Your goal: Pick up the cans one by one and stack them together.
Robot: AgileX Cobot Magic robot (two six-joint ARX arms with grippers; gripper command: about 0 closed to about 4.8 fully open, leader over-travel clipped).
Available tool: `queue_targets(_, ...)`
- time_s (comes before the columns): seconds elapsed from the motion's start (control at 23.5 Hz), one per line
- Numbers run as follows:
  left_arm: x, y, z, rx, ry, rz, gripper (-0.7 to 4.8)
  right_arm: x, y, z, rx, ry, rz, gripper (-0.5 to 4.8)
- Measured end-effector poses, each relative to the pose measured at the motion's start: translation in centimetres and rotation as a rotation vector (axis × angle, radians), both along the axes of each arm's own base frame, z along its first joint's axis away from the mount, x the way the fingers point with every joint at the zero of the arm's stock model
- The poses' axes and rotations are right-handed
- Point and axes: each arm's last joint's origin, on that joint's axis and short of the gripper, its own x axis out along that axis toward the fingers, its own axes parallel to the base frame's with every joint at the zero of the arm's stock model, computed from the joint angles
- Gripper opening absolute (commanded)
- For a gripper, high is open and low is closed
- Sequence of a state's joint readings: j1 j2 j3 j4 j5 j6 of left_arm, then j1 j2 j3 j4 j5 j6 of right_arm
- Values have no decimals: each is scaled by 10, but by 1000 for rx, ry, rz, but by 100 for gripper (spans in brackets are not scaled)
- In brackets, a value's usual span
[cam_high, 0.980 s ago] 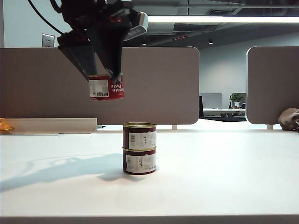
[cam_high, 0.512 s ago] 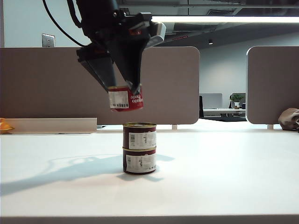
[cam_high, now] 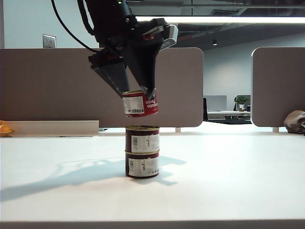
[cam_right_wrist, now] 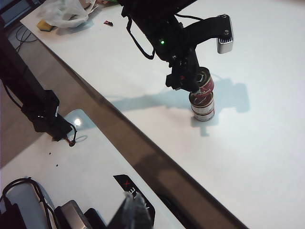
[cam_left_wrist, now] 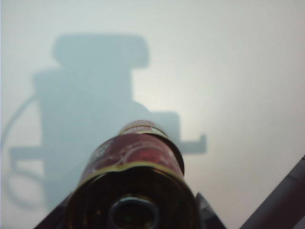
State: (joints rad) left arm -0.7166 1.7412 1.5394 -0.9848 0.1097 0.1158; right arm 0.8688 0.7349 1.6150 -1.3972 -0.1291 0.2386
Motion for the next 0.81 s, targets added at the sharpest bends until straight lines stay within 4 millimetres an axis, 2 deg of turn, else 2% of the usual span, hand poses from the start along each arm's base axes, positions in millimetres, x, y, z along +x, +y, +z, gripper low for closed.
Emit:
queue_targets(0.55,1,-7,-17,50,57,-18,236,0,0,0,0,0,0,-6)
queue_targets(0.81,1,-7,-17,55,59,-16,241,0,0,0,0,0,0,-6)
